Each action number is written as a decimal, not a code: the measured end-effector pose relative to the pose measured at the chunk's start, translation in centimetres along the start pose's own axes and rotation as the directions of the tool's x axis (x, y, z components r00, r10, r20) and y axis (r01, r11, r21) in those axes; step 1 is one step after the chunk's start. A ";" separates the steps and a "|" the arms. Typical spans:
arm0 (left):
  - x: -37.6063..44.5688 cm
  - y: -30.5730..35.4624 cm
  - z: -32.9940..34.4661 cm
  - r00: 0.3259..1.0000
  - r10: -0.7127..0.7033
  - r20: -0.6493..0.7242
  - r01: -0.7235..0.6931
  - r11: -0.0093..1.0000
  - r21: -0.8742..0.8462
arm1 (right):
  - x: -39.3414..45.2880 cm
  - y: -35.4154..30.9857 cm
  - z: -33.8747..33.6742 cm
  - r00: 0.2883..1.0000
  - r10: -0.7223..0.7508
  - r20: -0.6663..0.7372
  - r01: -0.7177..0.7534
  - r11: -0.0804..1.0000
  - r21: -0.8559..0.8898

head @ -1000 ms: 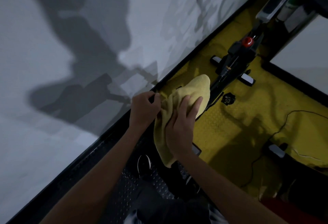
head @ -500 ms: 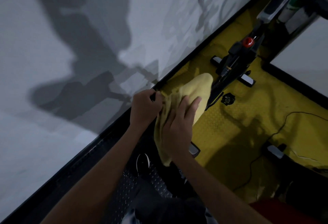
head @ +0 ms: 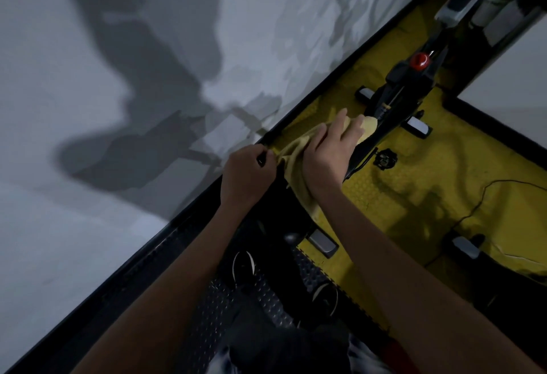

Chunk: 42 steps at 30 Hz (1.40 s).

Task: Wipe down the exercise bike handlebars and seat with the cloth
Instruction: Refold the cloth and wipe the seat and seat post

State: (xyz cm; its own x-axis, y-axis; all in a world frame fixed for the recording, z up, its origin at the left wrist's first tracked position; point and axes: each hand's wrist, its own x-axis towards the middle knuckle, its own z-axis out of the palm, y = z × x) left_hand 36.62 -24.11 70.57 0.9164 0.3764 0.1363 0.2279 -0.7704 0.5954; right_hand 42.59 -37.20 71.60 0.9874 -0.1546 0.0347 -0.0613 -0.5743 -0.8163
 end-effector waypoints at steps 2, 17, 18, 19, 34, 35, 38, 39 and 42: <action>0.1 -0.1 0.0 1.000 -0.005 0.017 0.005 1.000 -0.004 | -2.4 -0.1 0.1 0.998 -0.067 -0.007 0.067 0.998 -0.001; 0.2 0.0 -0.1 0.999 -0.025 0.024 0.025 1.000 0.005 | -0.7 -0.3 0.1 1.000 0.001 -0.007 0.000 0.999 0.049; 0.2 0.0 -0.1 0.999 -0.025 0.026 0.025 1.000 0.005 | 0.2 -0.4 0.0 1.000 0.017 -0.011 -0.016 0.999 0.037; 0.2 0.1 -0.1 0.999 -0.025 0.030 0.025 1.000 0.001 | 0.5 -0.5 0.1 1.000 0.024 -0.015 -0.024 0.999 0.028; 0.3 0.0 -0.1 0.996 -0.039 0.083 0.045 0.996 -0.072 | -9.6 1.1 -0.3 0.990 -0.051 0.131 0.043 0.997 0.061; 0.4 0.0 -0.1 0.995 -0.039 0.087 0.045 0.997 -0.068 | -8.3 0.9 -0.1 0.993 -0.044 0.107 0.037 0.997 0.070; 0.6 -0.1 0.0 0.997 -0.036 0.071 0.038 0.999 -0.037 | -4.1 0.6 0.4 0.999 0.015 0.046 -0.021 0.991 0.131; 0.6 -0.1 0.1 0.997 -0.030 0.067 0.032 0.999 -0.028 | -3.2 0.6 0.6 0.999 0.028 0.021 -0.031 0.989 0.143; 0.5 -0.3 0.2 0.995 0.037 0.087 -0.034 0.999 -0.038 | -2.3 0.3 0.6 0.998 0.060 -0.035 -0.055 0.989 0.135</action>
State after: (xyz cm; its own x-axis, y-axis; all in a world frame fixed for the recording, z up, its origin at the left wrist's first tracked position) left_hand 37.05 -23.84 70.34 0.9495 0.3011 0.0887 0.1838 -0.7624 0.6205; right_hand 40.38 -36.58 70.92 0.9761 -0.2171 0.0055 -0.0954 -0.4514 -0.8872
